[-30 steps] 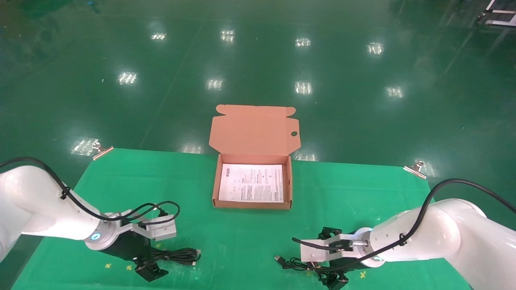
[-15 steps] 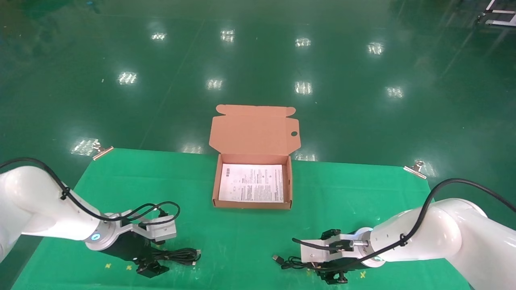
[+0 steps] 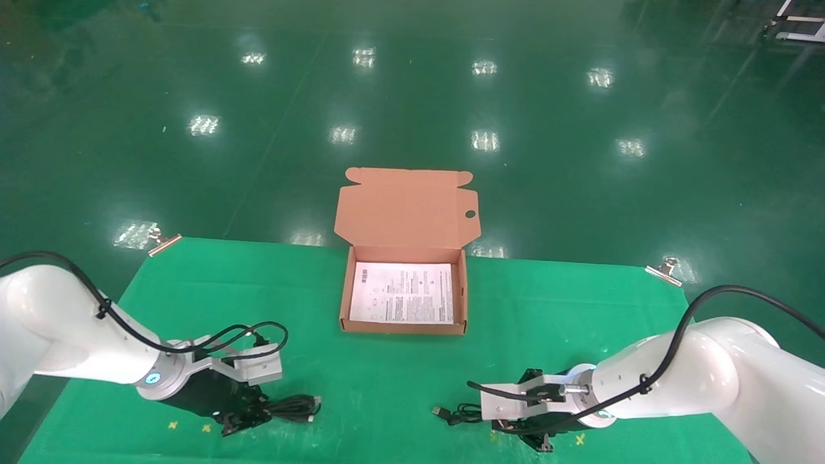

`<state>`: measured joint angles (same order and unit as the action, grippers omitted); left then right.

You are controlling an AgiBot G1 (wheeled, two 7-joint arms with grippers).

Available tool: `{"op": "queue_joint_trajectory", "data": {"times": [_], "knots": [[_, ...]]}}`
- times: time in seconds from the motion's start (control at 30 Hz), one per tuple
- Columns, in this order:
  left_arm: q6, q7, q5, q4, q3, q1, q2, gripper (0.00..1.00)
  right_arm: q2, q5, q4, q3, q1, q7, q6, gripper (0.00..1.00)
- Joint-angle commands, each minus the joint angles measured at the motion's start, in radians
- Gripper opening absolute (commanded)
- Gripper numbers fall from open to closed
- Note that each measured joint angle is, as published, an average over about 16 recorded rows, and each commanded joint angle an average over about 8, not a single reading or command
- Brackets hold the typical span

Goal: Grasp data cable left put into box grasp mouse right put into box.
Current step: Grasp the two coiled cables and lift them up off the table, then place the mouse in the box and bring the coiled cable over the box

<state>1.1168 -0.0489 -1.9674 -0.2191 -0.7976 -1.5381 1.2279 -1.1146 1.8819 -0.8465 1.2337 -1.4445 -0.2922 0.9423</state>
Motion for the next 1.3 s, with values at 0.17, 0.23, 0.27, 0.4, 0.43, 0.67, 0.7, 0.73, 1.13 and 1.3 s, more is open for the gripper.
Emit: {"op": "queue_joint_trajectory", "data": {"times": [0.17,0.23,0.27,0.4,0.43,0.67,0.7,0.73,1.13,1.3], "knots": [[0.0,0.0,0.0,-0.001,0.0,0.0,0.0,0.0,0.0,0.0,0.0,0.0,0.0,0.0,0.0,0.0],[0.001,0.001,0.001,-0.002,0.0,-0.001,-0.001,0.0,0.0,0.0,0.0,0.0,0.0,0.0,0.0,0.0],[0.004,0.003,0.002,-0.003,0.001,-0.002,-0.003,0.0,0.0,0.0,0.0,0.0,0.0,0.0,0.0,0.0],[0.028,0.025,0.013,-0.018,0.007,-0.014,-0.022,0.0,0.002,0.0,-0.002,-0.001,-0.004,-0.002,0.003,0.0],[0.037,0.033,0.017,-0.024,0.009,-0.017,-0.03,0.0,0.004,0.0,-0.004,-0.002,-0.007,-0.003,0.005,0.0],[0.082,0.1,0.028,-0.094,0.018,-0.047,-0.105,0.0,0.074,0.012,-0.065,-0.021,-0.078,-0.046,0.04,0.0],[0.082,0.107,0.027,-0.108,0.018,-0.053,-0.117,0.0,0.091,0.019,-0.082,-0.025,-0.093,-0.057,0.045,0.0],[0.081,0.114,0.026,-0.123,0.019,-0.059,-0.129,0.0,0.108,0.028,-0.101,-0.028,-0.109,-0.069,0.049,0.0],[0.025,0.12,0.036,-0.379,0.06,-0.169,-0.223,0.0,0.171,0.215,-0.312,-0.08,-0.335,-0.171,0.017,0.0],[-0.027,0.091,0.044,-0.511,0.081,-0.189,-0.21,0.0,0.065,0.206,-0.245,-0.111,-0.392,-0.101,-0.101,0.0]]}}
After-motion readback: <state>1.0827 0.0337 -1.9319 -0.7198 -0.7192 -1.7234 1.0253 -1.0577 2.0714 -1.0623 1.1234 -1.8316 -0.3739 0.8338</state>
